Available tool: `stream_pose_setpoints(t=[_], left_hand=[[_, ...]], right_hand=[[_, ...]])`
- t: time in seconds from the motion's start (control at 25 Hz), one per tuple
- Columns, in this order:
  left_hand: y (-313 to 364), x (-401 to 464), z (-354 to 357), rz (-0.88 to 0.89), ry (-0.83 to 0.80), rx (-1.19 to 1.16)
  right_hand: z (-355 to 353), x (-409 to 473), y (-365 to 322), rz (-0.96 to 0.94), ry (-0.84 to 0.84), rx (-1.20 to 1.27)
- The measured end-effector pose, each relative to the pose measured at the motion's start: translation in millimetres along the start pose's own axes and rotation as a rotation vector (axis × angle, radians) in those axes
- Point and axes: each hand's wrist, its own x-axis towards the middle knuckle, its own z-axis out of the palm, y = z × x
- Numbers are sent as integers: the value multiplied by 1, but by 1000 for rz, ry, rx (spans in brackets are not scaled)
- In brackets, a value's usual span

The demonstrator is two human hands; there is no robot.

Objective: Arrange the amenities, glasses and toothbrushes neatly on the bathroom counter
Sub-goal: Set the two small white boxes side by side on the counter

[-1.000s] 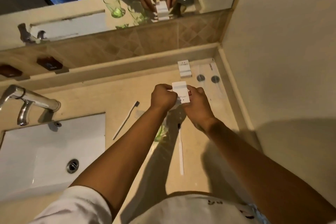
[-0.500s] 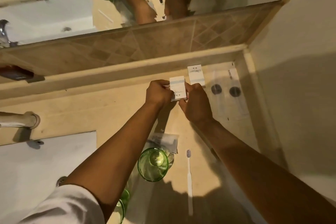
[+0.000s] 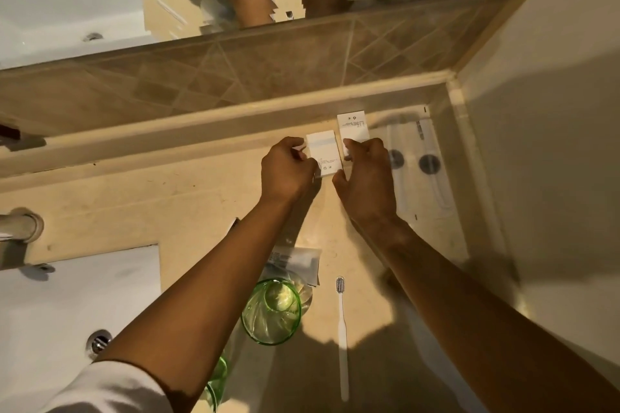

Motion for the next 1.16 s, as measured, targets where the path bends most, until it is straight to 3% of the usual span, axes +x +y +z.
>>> stream_pose_setpoints(t=[0.12, 0.24, 0.52, 1.16], left_hand=[[-6, -9, -3, 247, -63, 181], [-12, -12, 0, 336, -149, 324], [-14, -6, 11, 367, -140, 372], [-8, 11, 20, 357, -103, 347]], right_hand=[[-3, -2, 14, 9, 44, 14], [-5, -2, 22, -8, 74, -37], [-1, 7, 25, 15, -16, 42], [2, 14, 26, 38, -51, 94]])
